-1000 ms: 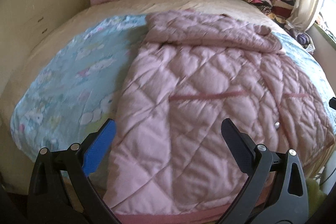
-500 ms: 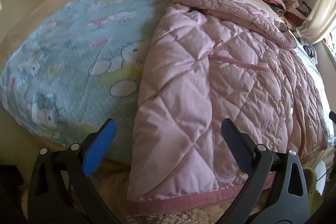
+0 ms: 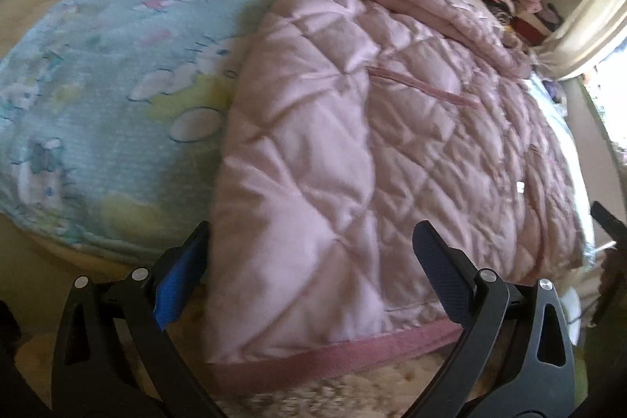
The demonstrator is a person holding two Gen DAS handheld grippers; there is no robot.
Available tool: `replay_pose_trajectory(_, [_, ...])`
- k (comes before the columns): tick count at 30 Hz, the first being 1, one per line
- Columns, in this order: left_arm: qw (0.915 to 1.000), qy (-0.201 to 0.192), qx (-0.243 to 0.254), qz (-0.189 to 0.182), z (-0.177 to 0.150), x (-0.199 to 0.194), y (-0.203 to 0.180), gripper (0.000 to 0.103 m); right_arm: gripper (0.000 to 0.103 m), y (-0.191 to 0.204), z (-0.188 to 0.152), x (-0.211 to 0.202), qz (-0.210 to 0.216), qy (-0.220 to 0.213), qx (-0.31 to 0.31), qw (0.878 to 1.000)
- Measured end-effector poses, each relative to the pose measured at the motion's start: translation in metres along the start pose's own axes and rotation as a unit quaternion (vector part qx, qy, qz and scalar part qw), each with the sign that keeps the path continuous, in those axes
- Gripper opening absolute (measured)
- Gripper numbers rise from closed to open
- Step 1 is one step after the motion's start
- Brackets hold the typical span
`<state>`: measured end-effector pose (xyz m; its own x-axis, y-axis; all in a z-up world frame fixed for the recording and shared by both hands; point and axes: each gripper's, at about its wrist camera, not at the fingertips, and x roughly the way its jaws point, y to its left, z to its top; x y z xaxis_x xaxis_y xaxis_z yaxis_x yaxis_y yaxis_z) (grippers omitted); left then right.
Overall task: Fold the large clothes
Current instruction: 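Lower both grippers to the ribbed hem edge of the jacket, then close the left gripper on the hem while the right gripper closes on it too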
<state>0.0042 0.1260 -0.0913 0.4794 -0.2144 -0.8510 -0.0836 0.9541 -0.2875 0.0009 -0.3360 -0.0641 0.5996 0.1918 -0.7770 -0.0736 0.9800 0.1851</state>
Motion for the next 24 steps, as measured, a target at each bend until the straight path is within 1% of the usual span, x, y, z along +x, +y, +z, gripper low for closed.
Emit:
replay_pose_trajectory(2, [0.9999, 0.003, 0.007, 0.009, 0.0, 0.003, -0.004, 0.093, 0.098, 0.0, 0.0, -0.001, 0.001, 0.001, 0.0, 1.0])
replay_pose_trajectory(5, [0.9999, -0.004, 0.007, 0.006, -0.001, 0.002, -0.007, 0.093, 0.098, 0.0, -0.001, -0.001, 0.002, 0.001, 0.001, 1.0])
replay_pose_trajectory(6, [0.9998, -0.007, 0.013, 0.012, -0.001, 0.001, -0.009, 0.088, 0.098, 0.0, -0.001, -0.001, 0.003, 0.003, 0.001, 1.0])
replay_pose_trajectory(7, [0.9997, -0.011, 0.016, 0.016, -0.002, 0.001, -0.011, 0.08, 0.098, 0.0, -0.001, -0.001, 0.003, 0.004, 0.001, 1.0])
replay_pose_trajectory(8, [0.9994, -0.017, 0.023, 0.022, -0.002, 0.0, -0.013, 0.076, 0.098, -0.001, -0.002, -0.002, 0.002, 0.006, 0.002, 1.0])
replay_pose_trajectory(10, [0.9988, -0.021, 0.033, 0.028, -0.004, 0.0, -0.017, 0.06, 0.098, 0.0, -0.002, -0.001, 0.001, 0.009, 0.003, 1.0])
replay_pose_trajectory(11, [0.9986, -0.022, 0.036, 0.031, -0.003, -0.001, -0.017, 0.055, 0.098, -0.001, -0.002, -0.001, -0.001, 0.01, 0.003, 1.0])
replay_pose_trajectory(12, [0.9984, -0.024, 0.038, 0.034, -0.003, -0.001, -0.017, 0.046, 0.098, -0.003, -0.003, -0.001, -0.003, 0.012, 0.005, 1.0])
replay_pose_trajectory(13, [0.998, -0.026, 0.043, 0.039, -0.003, -0.001, -0.018, 0.033, 0.098, -0.005, -0.003, -0.001, -0.004, 0.014, 0.006, 1.0])
replay_pose_trajectory(16, [0.9978, -0.034, 0.044, 0.035, -0.003, -0.002, -0.018, 0.028, 0.098, -0.01, -0.005, -0.002, -0.01, 0.018, 0.011, 1.0])
replay_pose_trajectory(19, [0.9974, -0.039, 0.049, 0.035, -0.003, -0.005, -0.019, 0.025, 0.098, -0.019, -0.008, -0.004, -0.01, 0.024, 0.022, 0.999])
replay_pose_trajectory(24, [0.9972, -0.051, 0.048, 0.028, -0.002, -0.012, -0.019, 0.024, 0.098, -0.027, -0.018, 0.001, -0.009, 0.043, 0.032, 0.999])
